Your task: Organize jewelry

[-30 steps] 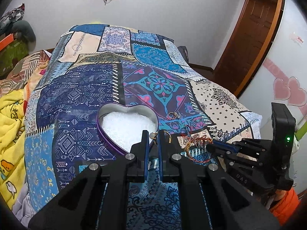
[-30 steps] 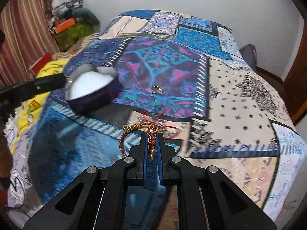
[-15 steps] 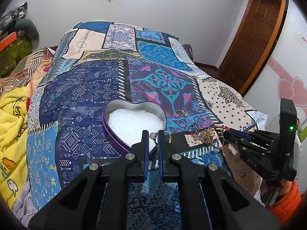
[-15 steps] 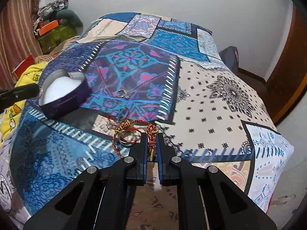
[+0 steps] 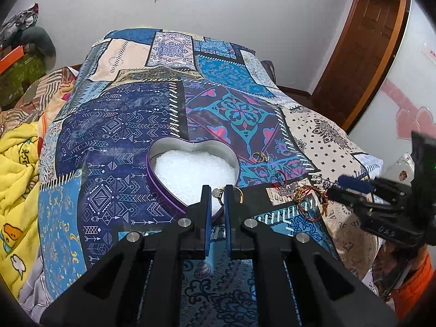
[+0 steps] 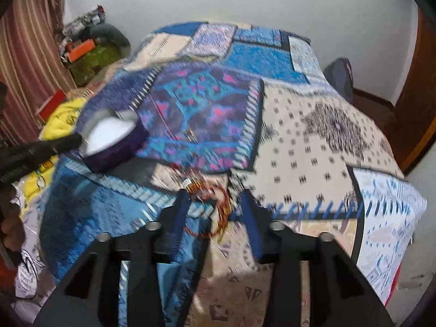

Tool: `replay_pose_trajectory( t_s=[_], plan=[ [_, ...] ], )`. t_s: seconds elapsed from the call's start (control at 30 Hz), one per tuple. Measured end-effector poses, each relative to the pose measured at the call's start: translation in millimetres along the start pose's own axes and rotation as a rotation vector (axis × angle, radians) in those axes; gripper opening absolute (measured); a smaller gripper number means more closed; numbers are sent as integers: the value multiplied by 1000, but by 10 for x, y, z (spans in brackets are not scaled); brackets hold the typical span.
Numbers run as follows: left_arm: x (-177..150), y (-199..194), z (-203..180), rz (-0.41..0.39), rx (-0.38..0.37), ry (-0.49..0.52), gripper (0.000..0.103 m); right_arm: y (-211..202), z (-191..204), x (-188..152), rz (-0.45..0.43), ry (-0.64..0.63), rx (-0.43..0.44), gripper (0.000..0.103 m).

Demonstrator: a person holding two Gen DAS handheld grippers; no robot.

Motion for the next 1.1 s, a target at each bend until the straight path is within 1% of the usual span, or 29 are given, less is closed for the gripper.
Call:
replay_pose_trajectory(
  t_s=[0.13, 0.23, 0.3, 0.4, 0.47, 0.53, 0.67, 0.73, 0.9, 1.0, 1.1],
  plan=[
    [1, 24, 12, 2, 7, 2, 7, 70, 173, 105, -11, -56, 49, 38],
    [0, 47, 33, 6, 12, 0, 7, 237, 284, 149, 19, -93, 80, 38],
    [-2, 60, 53, 8, 13, -3, 7, 343, 325, 146, 34, -108, 81, 37],
    [-4, 88, 86, 14, 17, -7, 7, 485, 356, 130, 67, -123, 87, 29],
    [-6, 102, 106, 17, 19, -8, 7, 564, 342, 116, 84, -122, 69, 29],
    [-8, 116, 118, 18, 18, -10, 7, 630, 310, 107, 102, -115, 67, 24],
    [-14, 136, 111, 17, 19, -7, 7, 652, 276, 99, 115, -115, 61, 21],
    [-14, 139, 101, 18, 18, -3, 7, 632, 278, 83, 115, -118, 56, 15],
    [-24, 122, 75, 17, 18, 4, 7, 533, 264, 35, 115, -109, 68, 15],
    [-31, 108, 67, 16, 16, 3, 7, 481, 290, -23, 123, -126, 75, 15],
    [-34, 95, 60, 14, 14, 3, 7, 485, 323, -84, 138, -151, 60, 15]
  ],
)
Point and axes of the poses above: each gripper's, at about its wrist camera, not at the fingertips, and y roughly the way its jaws point, z to its left, x to its top, the point moved 1 cm from there along y, roughly the way its jaws point, and after that the axes turned 2 degrees about z, right-handed, at the moved point
